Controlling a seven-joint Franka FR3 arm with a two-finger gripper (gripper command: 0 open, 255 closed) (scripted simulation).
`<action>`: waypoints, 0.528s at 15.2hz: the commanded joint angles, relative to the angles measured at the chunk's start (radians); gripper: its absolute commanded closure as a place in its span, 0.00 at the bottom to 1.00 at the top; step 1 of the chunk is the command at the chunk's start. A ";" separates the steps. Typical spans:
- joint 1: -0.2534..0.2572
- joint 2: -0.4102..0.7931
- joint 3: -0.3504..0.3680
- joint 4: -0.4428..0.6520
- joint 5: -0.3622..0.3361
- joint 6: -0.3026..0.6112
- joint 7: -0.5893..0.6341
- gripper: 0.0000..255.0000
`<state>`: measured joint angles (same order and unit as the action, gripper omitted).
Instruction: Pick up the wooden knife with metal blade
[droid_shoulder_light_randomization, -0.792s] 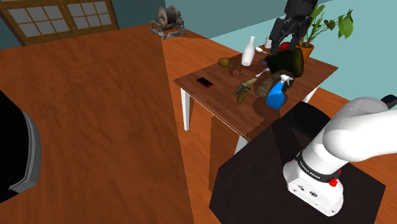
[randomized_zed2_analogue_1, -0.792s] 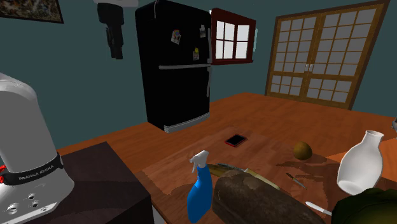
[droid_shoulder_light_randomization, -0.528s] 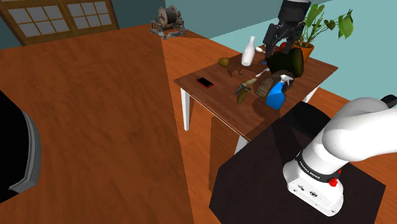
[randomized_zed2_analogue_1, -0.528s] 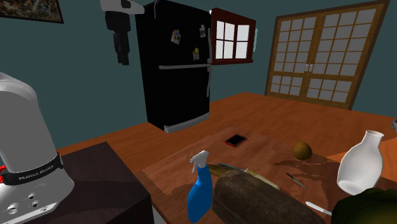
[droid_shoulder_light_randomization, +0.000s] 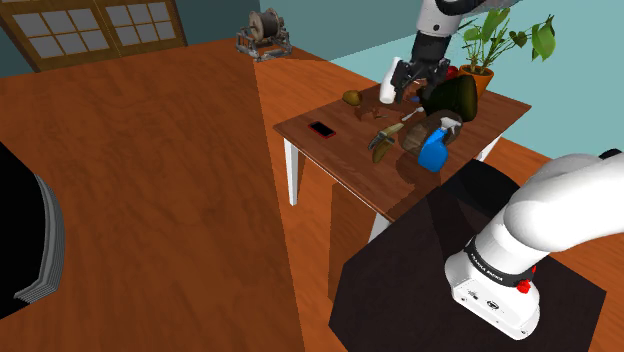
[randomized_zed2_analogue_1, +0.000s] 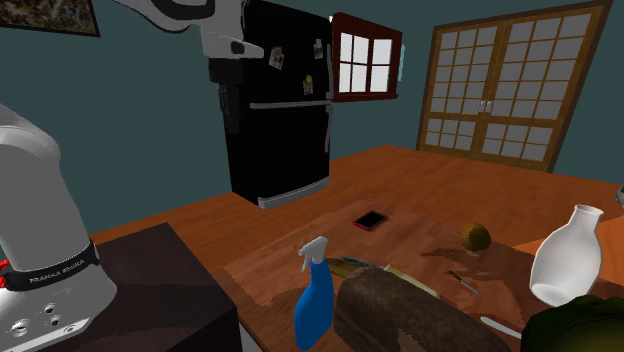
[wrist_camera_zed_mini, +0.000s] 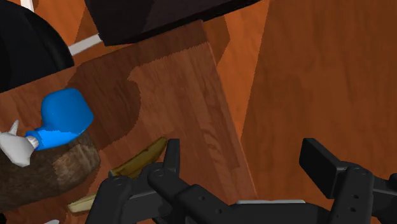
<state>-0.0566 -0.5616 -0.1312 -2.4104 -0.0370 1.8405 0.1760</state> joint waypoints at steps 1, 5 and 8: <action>-0.007 0.066 -0.007 0.010 0.002 0.062 0.018 0.00; -0.024 0.197 -0.033 0.029 0.006 0.179 0.036 0.00; -0.036 0.300 -0.053 0.056 0.015 0.260 0.046 0.00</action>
<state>-0.0897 -0.3028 -0.1779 -2.3686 -0.0261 2.0713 0.2178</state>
